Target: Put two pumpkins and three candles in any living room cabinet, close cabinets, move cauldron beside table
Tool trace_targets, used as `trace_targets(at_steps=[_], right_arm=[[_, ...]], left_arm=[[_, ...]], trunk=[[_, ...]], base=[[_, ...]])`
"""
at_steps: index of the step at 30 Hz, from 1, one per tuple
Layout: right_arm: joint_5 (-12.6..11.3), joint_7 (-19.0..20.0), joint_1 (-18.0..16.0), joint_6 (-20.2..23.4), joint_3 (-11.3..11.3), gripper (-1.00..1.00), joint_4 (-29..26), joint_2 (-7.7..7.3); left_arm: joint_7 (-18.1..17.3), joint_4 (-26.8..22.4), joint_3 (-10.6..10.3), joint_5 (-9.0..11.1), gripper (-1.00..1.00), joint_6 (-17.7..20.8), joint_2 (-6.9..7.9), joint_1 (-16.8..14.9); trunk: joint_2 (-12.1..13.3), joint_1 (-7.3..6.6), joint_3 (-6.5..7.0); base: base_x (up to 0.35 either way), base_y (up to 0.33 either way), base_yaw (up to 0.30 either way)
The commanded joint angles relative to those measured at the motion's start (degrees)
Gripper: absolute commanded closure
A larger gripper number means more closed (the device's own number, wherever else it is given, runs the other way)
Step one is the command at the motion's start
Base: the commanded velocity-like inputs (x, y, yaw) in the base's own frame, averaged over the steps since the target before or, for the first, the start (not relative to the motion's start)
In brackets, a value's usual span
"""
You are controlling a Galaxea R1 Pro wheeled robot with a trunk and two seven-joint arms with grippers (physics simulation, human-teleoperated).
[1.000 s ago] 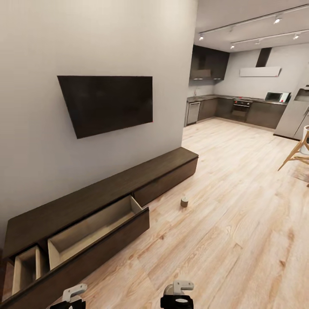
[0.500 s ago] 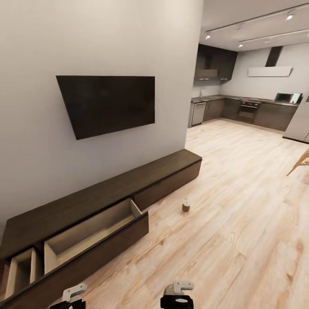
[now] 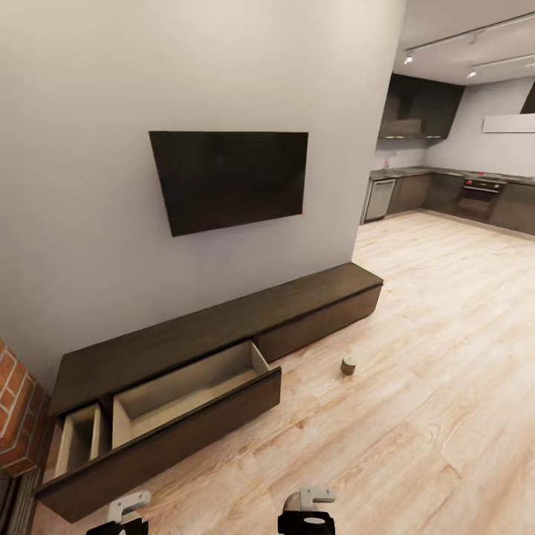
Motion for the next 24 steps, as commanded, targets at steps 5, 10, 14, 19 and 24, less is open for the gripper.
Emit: trace_targets(at_steps=[5,10,14,19,24], right_arm=[[0.1,0.0,0.0,0.0,0.0,1.00,0.0,0.00],[0.1,0.0,0.0,0.0,0.0,1.00,0.0,0.00],[0.1,0.0,0.0,0.0,0.0,1.00,0.0,0.00],[0.1,0.0,0.0,0.2,0.0,1.00,0.0,0.00],[0.0,0.0,0.0,0.3,0.0,1.00,0.0,0.00]], left_arm=[[0.0,0.0,0.0,-0.1,1.00,0.0,0.00,0.0],[0.0,0.0,0.0,-0.1,1.00,0.0,0.00,0.0],[0.0,0.0,0.0,-0.1,1.00,0.0,0.00,0.0],[0.0,0.0,0.0,-0.1,1.00,0.0,0.00,0.0],[0.0,0.0,0.0,-0.1,1.00,0.0,0.00,0.0]], trunk=[[0.0,0.00,0.00],[0.0,0.00,0.00],[0.0,0.00,0.00],[0.0,0.00,0.00],[0.0,0.00,0.00]], base=[[0.000,0.000,0.289],[0.000,0.000,0.289],[0.000,0.000,0.288],[0.000,0.000,0.289],[0.000,0.000,0.288]])
